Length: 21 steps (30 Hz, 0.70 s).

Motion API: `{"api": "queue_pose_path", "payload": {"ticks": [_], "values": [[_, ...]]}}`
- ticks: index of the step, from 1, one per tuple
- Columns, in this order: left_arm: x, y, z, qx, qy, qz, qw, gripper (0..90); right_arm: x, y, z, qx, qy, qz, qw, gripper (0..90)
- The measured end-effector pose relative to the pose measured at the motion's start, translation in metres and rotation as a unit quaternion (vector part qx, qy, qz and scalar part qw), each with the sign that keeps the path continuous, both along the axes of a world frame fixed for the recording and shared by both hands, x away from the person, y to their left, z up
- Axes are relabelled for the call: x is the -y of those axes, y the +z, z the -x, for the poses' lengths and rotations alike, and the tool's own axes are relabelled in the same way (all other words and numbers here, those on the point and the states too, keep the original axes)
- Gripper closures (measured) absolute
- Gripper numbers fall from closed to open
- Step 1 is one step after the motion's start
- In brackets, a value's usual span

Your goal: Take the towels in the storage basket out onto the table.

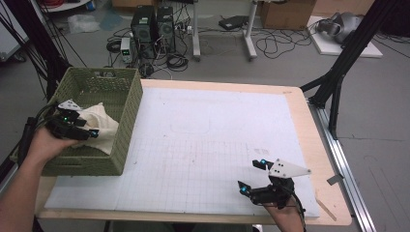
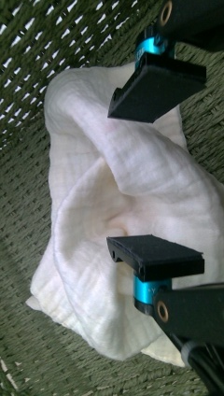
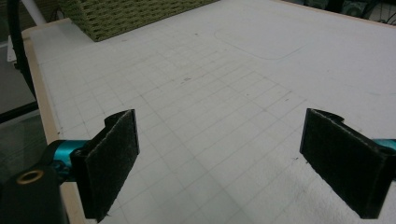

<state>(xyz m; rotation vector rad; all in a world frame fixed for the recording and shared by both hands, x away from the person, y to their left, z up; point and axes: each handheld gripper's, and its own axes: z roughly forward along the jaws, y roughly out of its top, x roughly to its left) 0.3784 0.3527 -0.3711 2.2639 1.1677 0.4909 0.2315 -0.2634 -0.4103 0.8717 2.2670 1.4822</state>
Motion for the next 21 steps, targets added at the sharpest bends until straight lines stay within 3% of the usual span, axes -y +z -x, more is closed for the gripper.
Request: {"api": "queue_pose_path", "payload": {"ticks": [7, 9, 17, 21], "values": [[0.0065, -0.006, -0.0021, -0.027, -0.013, -0.035, 0.9989, 48.9, 0.0018, 0.0004, -0.0006, 0.001, -0.001, -0.002, 1.0, 11.0], [0.0075, -0.0069, -0.0027, -0.034, -0.02, -0.036, 0.9986, 52.7, 0.0017, 0.0005, -0.0003, 0.001, -0.001, -0.003, 1.0, 11.0], [0.0079, -0.0059, -0.002, -0.039, -0.013, -0.048, 0.998, 80.8, 0.002, 0.0007, -0.0007, 0.004, 0.0, -0.002, 1.0, 11.0], [0.008, -0.0047, -0.001, -0.033, -0.015, -0.046, 0.9983, 86.2, 0.0025, 0.0009, -0.0006, 0.003, 0.0, -0.003, 1.0, 11.0]]}}
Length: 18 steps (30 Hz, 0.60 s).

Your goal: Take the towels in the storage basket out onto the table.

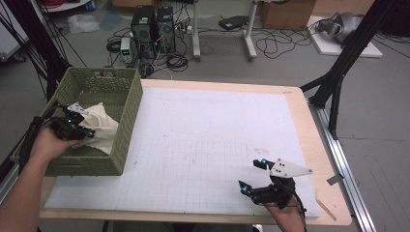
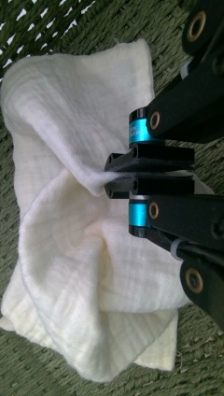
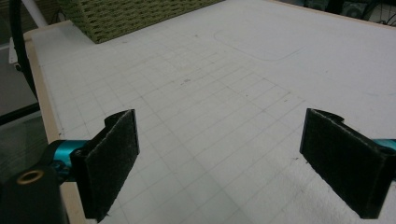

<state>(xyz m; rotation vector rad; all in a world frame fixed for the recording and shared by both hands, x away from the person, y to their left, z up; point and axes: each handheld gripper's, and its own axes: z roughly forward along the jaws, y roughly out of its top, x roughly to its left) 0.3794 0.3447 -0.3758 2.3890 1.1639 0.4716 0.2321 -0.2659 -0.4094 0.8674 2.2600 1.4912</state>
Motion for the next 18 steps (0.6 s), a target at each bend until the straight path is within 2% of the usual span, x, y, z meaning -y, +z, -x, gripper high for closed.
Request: {"api": "queue_pose_path", "payload": {"ticks": [8, 18], "values": [[-0.0004, 0.0019, 0.0009, 0.009, 0.002, 0.002, 1.0, 87.1, 0.0007, 0.0003, -0.0003, 0.003, 0.001, -0.001, 1.0, 11.0], [-0.0033, 0.009, 0.0034, 0.03, 0.004, 0.018, 0.9994, 87.3, 0.0002, 0.0002, -0.0003, -0.001, 0.0, -0.003, 1.0, 11.0]]}}
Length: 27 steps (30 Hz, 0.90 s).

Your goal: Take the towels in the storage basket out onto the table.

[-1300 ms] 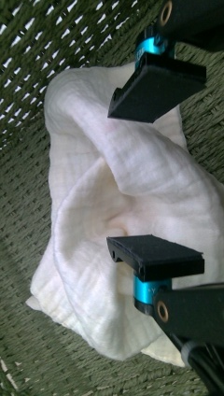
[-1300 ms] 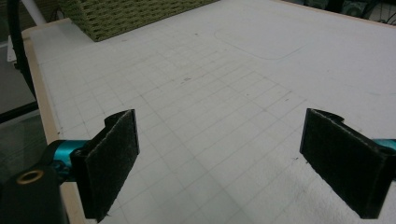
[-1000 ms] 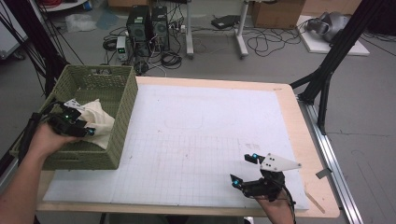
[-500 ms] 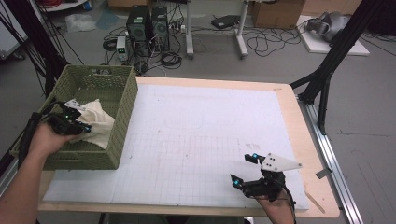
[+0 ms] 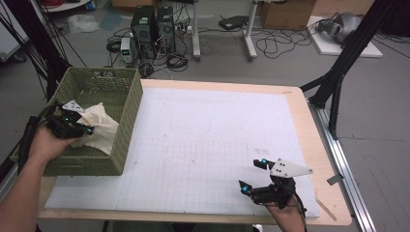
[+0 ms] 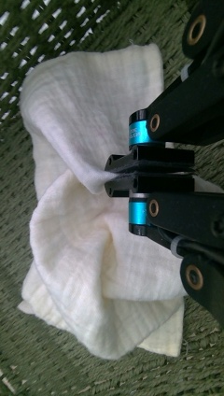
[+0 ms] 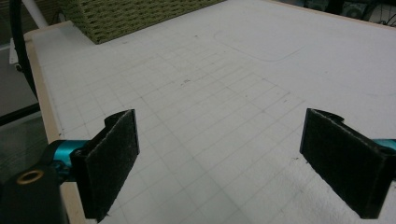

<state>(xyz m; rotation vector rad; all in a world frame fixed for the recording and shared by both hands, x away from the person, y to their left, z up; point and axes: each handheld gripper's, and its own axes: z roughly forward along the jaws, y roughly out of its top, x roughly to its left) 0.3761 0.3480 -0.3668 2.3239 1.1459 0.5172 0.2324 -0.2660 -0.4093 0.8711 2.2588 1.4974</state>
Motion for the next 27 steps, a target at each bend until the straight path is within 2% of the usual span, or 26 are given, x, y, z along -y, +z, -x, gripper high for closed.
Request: {"api": "queue_pose_path", "payload": {"ticks": [9, 16, 20, 27], "values": [[-0.006, 0.006, 0.002, 0.014, 0.011, 0.009, 0.9998, 87.7, 0.0, 0.0, 0.0, 0.001, 0.0, 0.001, 1.0, 11.0], [-0.011, 0.015, 0.006, 0.034, 0.015, 0.038, 0.9986, 87.7, 0.0, 0.0, 0.0, 0.002, 0.001, 0.001, 1.0, 11.0], [-0.016, 0.022, 0.009, 0.049, 0.022, 0.054, 0.9971, 87.7, 0.0, 0.0, 0.0, 0.002, 0.0, 0.001, 1.0, 11.0], [-0.019, 0.031, 0.011, 0.06, 0.023, 0.067, 0.9957, 87.7, -0.001, 0.0, 0.0, 0.001, 0.0, 0.003, 1.0, 11.0]]}}
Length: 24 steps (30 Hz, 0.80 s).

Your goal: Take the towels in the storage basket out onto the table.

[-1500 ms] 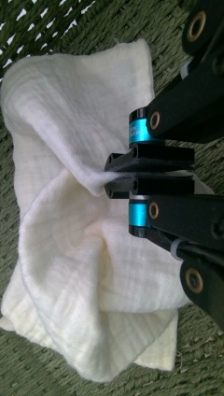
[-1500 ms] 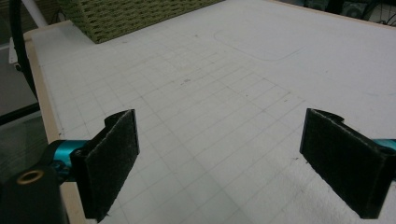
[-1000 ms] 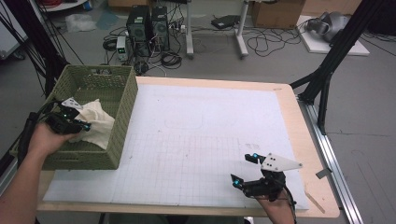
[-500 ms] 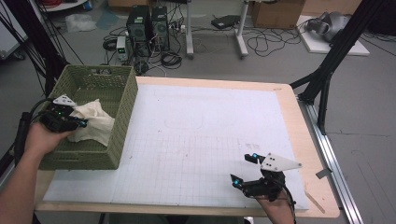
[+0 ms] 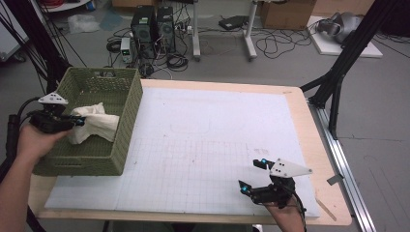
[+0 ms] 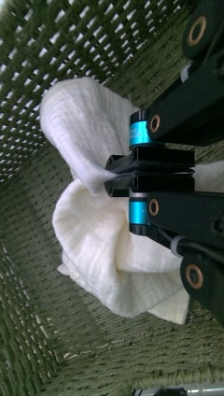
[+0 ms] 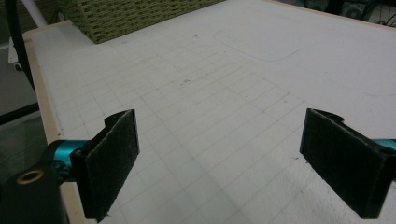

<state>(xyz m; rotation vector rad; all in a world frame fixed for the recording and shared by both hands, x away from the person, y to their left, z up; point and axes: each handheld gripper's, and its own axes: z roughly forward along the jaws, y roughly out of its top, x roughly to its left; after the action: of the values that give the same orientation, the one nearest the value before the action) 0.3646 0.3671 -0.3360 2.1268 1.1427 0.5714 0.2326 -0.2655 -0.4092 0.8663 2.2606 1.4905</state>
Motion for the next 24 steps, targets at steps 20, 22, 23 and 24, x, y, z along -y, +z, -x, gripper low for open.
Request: {"api": "queue_pose_path", "payload": {"ticks": [20, 22, 23, 24], "values": [[-0.013, 0.026, 0.011, 0.03, 0.011, 0.08, 0.9963, 87.7, 0.001, 0.001, 0.0, 0.002, -0.001, -0.002, 1.0, 11.0], [-0.014, 0.029, 0.013, 0.034, 0.011, 0.088, 0.9954, 87.7, 0.001, 0.001, 0.0, 0.001, -0.001, -0.002, 1.0, 11.0], [-0.014, 0.03, 0.014, 0.036, 0.011, 0.092, 0.995, 87.7, 0.001, 0.0, 0.0, 0.001, -0.001, -0.002, 1.0, 11.0], [-0.015, 0.031, 0.014, 0.037, 0.011, 0.096, 0.9946, 87.8, 0.001, 0.0, 0.0, 0.0, -0.001, -0.002, 1.0, 11.0]]}}
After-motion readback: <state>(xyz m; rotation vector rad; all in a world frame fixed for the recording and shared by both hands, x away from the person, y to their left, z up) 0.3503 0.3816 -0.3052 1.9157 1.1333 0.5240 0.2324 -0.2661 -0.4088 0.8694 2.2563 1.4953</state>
